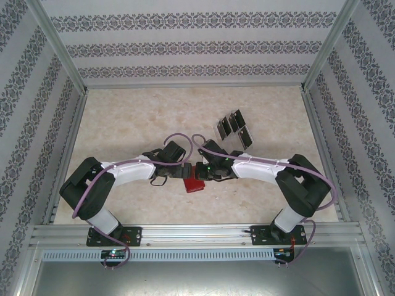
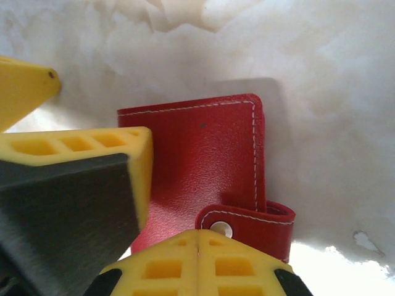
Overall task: Put the credit cards into the card holder
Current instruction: Close the button on the card holder.
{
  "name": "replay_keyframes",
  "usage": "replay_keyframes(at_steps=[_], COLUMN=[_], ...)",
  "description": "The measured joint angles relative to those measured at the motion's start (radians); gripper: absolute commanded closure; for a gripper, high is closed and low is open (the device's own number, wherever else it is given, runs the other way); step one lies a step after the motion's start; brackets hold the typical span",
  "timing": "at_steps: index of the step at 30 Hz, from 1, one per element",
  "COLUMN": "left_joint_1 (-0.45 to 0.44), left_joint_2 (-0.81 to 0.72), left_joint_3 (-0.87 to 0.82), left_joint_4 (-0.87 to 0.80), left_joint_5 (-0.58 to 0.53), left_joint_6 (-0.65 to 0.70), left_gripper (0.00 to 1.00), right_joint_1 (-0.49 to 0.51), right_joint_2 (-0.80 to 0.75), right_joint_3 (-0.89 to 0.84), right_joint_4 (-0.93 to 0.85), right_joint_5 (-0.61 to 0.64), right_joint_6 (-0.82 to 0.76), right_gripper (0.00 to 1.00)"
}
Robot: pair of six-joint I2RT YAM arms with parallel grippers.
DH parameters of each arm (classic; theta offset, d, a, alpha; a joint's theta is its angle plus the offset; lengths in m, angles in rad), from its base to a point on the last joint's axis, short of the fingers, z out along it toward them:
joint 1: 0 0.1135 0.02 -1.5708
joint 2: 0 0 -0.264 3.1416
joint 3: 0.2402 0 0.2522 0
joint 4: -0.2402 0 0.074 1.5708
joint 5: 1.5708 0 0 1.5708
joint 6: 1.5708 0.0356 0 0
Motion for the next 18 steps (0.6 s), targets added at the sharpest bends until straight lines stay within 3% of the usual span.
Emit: replay_keyframes(at_steps=[18], left_joint_1=[0.006], left_joint_2=[-0.097], left_joint_3=[-0.029], left_joint_4=[-0.037], left_joint_5=[-0.007], left_joint_6=[-0.044], left_gripper=[0.00], right_joint_1=[0.000], right_joint_2=[0.030], right_joint_3=[-0.015], right_joint_4=[0.053], right_joint_5=[-0.007], right_joint_6=[0.011], right_gripper=[1.00])
